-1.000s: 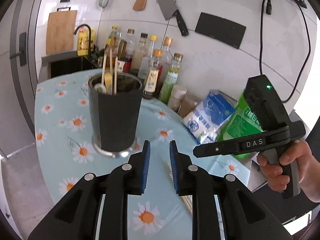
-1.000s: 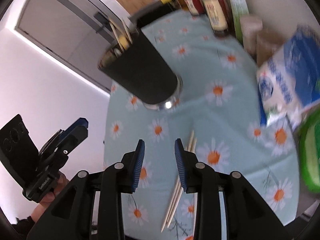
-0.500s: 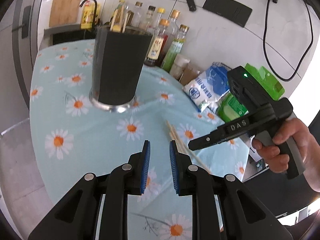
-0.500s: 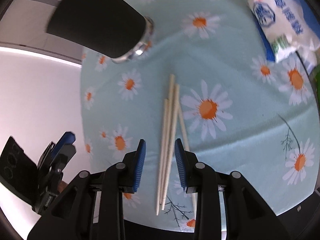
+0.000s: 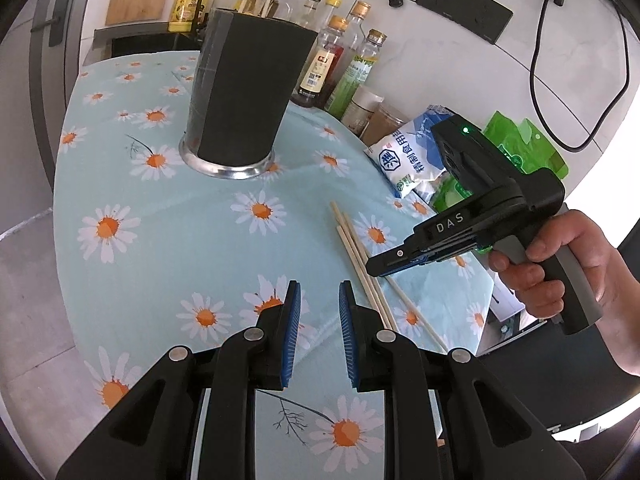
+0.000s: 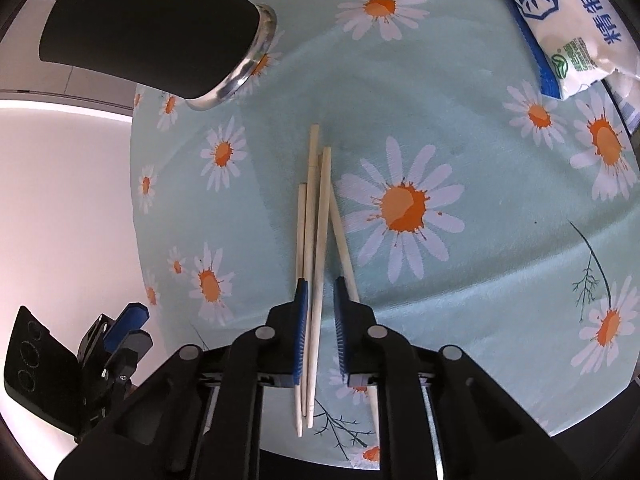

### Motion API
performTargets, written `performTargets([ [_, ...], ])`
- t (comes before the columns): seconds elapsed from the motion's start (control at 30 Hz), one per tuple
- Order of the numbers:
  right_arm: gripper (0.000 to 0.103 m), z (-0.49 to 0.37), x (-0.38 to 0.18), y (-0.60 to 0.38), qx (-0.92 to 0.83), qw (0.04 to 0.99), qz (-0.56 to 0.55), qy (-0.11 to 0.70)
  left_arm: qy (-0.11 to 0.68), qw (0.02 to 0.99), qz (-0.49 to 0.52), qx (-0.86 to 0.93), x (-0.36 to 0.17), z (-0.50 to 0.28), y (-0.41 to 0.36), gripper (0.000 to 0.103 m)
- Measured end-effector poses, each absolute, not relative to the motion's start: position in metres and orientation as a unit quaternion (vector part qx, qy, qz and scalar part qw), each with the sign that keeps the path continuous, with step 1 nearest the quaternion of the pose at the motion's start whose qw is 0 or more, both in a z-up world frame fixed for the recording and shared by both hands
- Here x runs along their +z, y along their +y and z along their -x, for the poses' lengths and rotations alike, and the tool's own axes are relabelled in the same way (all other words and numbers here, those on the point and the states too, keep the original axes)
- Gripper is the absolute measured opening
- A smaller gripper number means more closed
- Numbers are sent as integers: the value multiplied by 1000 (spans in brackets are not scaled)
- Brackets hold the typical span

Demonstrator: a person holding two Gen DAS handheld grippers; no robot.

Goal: Organize utensils
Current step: 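Move both open tools down to the loose chopsticks on the tablecloth, then close the right tool on one wooden chopstick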

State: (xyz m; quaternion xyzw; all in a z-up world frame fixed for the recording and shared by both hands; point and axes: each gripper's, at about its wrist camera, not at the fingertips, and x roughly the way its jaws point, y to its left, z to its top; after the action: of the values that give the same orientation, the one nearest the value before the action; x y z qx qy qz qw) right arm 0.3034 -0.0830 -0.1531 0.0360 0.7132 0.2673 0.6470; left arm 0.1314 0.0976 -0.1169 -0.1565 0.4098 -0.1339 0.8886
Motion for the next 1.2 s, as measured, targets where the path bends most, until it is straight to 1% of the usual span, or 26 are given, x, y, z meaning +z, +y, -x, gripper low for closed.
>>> performTargets([
  [0.43,11,-300,-157,-63,251,659,2,709,411,886,164,-135,-118,-135,101,19],
  [0.47,9,-299,-156,-61,248,661,7,708,412,886,164,-136,-118,-135,101,19],
  [0.67,5,-297,-158,-53,233,668,28,706,416,883,164,-143,-122,-134,96,19],
  [0.97,6,-292,-159,-47,225,679,45,697,418,882,166,-142,-124,-135,95,19],
  [1.2,6,-297,-162,-53,234,671,26,703,426,879,162,-139,-127,-139,90,19],
])
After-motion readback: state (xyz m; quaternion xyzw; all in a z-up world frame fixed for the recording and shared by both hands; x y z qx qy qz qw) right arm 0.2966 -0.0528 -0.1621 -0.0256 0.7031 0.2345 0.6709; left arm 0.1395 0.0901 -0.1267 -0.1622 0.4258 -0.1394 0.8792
